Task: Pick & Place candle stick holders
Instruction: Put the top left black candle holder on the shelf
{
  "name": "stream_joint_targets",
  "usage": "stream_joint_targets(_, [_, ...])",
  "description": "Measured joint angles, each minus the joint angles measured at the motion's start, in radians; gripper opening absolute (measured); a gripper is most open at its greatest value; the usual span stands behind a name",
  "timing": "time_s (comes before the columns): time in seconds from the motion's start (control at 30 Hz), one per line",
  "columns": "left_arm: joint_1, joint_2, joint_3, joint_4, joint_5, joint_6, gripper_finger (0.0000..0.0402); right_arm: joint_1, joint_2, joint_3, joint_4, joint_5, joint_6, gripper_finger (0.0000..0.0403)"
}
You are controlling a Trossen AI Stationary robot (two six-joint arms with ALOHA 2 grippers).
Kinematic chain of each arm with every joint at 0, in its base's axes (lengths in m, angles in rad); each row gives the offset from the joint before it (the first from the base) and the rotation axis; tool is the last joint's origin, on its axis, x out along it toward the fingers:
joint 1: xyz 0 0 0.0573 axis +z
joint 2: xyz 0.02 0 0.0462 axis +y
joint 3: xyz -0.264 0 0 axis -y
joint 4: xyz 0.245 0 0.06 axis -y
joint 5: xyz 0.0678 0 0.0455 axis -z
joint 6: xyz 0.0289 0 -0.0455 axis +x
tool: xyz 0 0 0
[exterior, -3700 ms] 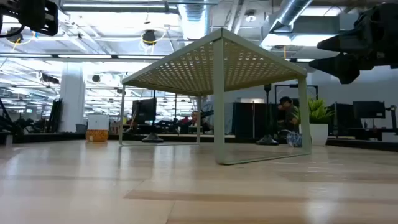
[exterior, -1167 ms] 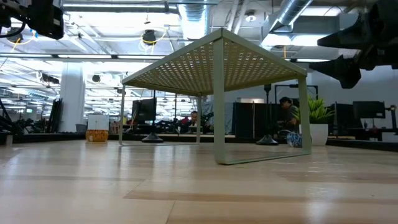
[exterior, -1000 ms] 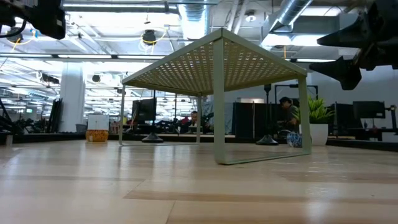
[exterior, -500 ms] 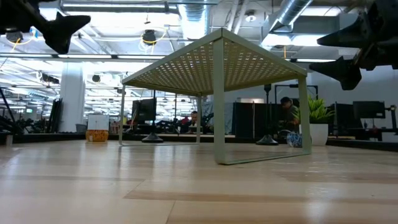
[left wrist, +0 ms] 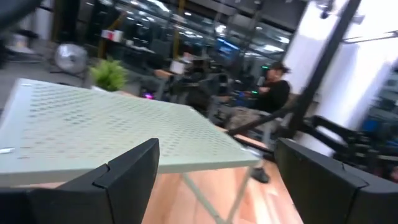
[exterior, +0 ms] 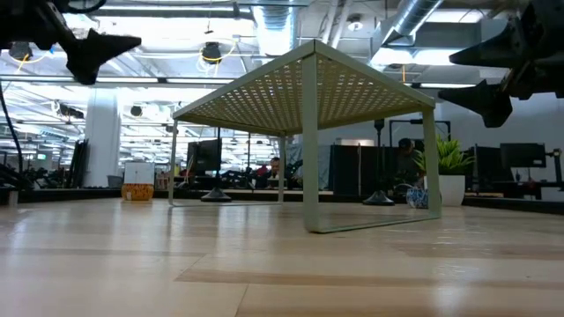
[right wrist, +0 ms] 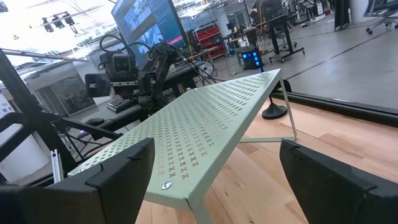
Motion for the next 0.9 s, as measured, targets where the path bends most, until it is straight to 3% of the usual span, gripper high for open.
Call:
stream_joint_targets(0.1, [0.02,0.026,0.0,0.09,-0.13,0.012,0.032,0.0,0.0,0.0,0.0,0.0,0.0,0.0336])
stream_joint_targets(0.27, [0.048,0.055,0.036,0.226,-0.138,-0.002,0.032,0.0,0.0,0.0,0.0,0.0,0.0,0.0336])
stream_joint_targets(0.4, [0.081,0.122,0.152,0.224,-0.143,0.16,0.032,0.0,0.0,0.0,0.0,0.0,-0.005,0.0336])
stream_joint_targets(0.57, [0.135,0.224,0.343,0.223,-0.221,0.418,0.032,0.0,0.0,0.0,0.0,0.0,-0.008,0.0336])
stream_joint_targets(0.7, [0.177,0.287,0.486,0.162,-0.253,0.539,0.032,0.0,0.0,0.0,0.0,0.0,-0.009,0.0336])
stream_joint_targets(0.83, [0.229,0.332,0.614,0.001,-0.246,0.519,0.032,0.0,0.0,0.0,0.0,0.0,-0.01,0.0336])
stream_joint_targets(0.9, [0.261,0.351,0.683,-0.083,-0.186,0.476,0.032,0.0,0.0,0.0,0.0,0.0,-0.01,0.0336])
